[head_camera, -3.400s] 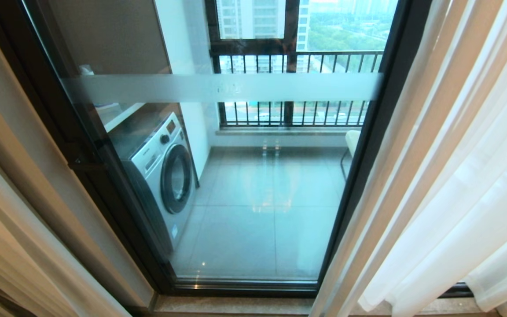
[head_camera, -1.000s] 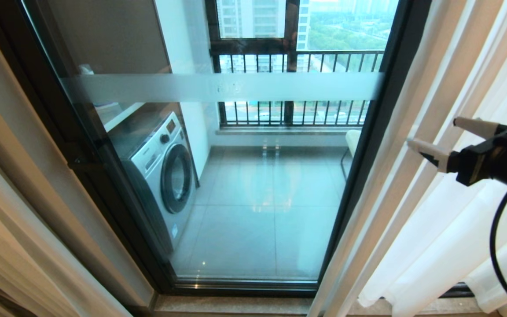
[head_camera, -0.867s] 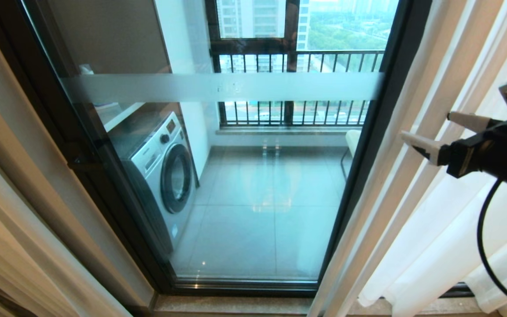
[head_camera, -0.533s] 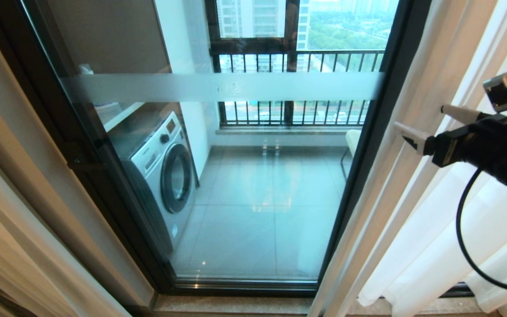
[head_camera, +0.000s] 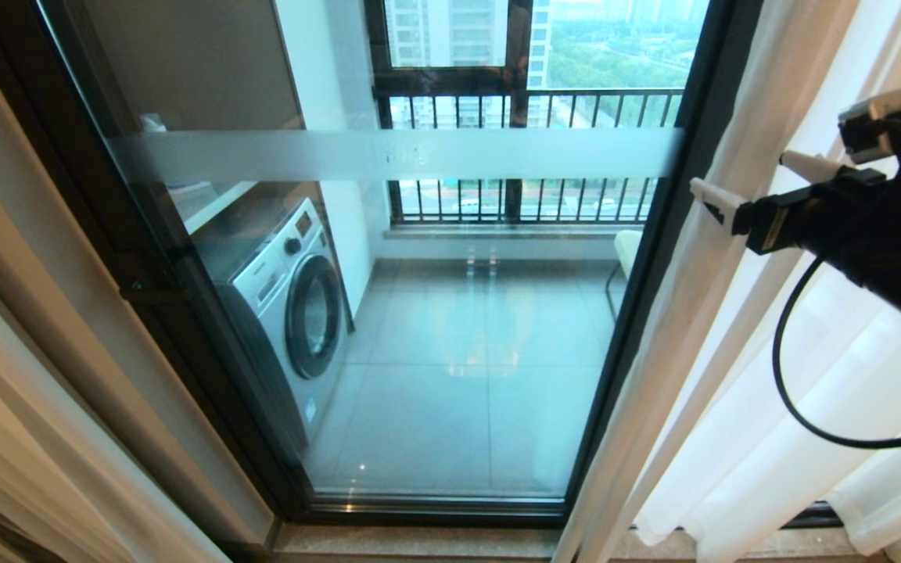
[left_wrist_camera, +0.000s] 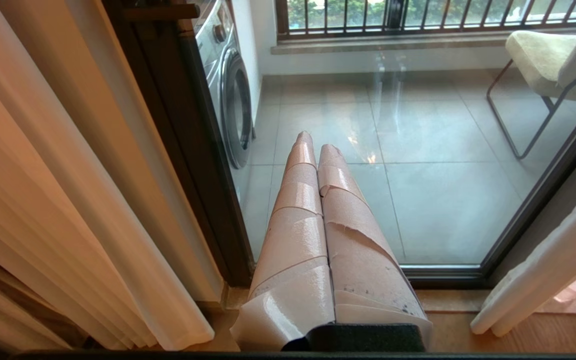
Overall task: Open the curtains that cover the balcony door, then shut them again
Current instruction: Pull the inner curtains open on both sides
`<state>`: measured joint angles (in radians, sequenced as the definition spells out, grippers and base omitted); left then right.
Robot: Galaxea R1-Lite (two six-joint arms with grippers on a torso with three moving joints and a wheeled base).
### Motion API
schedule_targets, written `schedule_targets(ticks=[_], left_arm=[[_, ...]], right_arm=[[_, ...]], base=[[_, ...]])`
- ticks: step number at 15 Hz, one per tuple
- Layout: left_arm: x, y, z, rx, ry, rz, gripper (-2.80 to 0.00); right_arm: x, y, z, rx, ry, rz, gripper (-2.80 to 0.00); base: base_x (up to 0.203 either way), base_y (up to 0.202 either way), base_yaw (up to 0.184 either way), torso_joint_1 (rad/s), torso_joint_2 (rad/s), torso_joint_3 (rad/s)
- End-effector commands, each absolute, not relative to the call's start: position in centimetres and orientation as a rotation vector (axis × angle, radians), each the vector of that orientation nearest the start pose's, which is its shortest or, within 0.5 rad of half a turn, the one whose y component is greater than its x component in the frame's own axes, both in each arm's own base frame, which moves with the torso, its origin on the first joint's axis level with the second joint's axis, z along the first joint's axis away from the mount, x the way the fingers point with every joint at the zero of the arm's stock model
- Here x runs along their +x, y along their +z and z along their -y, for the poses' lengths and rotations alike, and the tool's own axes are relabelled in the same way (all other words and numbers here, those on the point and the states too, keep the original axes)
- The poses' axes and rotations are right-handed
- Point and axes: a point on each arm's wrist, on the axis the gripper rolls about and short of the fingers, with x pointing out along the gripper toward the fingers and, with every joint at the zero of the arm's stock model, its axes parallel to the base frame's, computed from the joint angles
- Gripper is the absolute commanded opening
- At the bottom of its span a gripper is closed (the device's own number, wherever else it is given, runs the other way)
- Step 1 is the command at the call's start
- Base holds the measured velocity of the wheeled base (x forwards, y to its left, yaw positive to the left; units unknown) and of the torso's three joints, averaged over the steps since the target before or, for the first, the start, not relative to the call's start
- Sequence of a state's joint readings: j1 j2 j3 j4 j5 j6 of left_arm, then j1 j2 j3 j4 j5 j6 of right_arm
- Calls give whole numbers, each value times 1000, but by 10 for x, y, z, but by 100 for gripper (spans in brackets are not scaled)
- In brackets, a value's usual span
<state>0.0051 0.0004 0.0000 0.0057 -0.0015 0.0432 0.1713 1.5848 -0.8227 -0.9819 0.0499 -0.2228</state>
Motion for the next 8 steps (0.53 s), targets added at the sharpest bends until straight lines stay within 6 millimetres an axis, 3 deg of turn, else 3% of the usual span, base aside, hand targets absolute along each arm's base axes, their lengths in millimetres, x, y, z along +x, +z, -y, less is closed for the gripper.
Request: schedule_targets(ticks=[1, 8], left_arm=[[-23, 75, 0, 44, 4, -6, -280], [-23, 75, 0, 43, 4, -6, -280]], right_arm=[[285, 258, -51, -209, 193, 263, 0], [299, 262, -53, -236, 182, 300, 0]], base=[[0, 0, 0, 0, 0, 0], [0, 0, 0, 0, 0, 0]])
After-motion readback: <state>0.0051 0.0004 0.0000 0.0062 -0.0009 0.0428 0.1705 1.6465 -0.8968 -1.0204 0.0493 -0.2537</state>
